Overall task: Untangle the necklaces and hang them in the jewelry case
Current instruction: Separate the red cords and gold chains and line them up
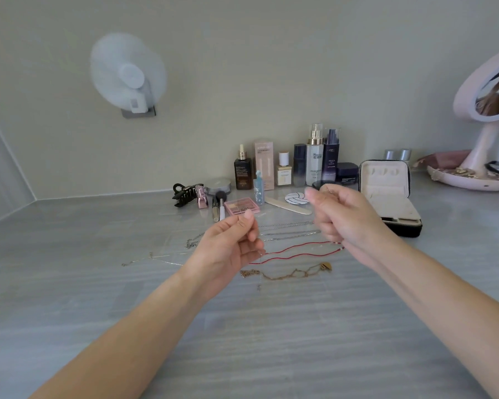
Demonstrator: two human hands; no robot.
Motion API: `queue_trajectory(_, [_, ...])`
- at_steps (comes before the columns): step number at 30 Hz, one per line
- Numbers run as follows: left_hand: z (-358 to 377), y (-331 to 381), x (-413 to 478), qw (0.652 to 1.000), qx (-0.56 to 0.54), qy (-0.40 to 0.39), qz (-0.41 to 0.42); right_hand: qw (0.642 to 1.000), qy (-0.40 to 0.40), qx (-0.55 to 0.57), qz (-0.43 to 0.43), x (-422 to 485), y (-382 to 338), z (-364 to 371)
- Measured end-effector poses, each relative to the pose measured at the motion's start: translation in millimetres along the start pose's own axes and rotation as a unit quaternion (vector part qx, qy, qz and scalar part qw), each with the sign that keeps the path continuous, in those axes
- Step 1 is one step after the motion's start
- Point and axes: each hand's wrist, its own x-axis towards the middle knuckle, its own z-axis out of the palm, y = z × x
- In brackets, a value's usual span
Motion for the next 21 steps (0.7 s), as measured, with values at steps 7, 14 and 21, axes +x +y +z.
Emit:
queue_trajectory(7, [1.3,-1.1,-2.1,0.998,0.035,-0.02,-0.057,0.995,0.002,0.098,0.035,3.8,-4.2,-9.8])
queue_trajectory(14, [1.4,-0.2,-4.0,0.989,0.102,-0.02,-0.105,0.931,-0.328,-0.136,0.08,-0.1,-11.0,-32.6])
queue_trajectory(21, [6.6,-2.2,-7.6,0.982,0.145,-0.031,-0.12,0.811,-0.439,-0.359,0.143,-7.3,-5.1,-21.3])
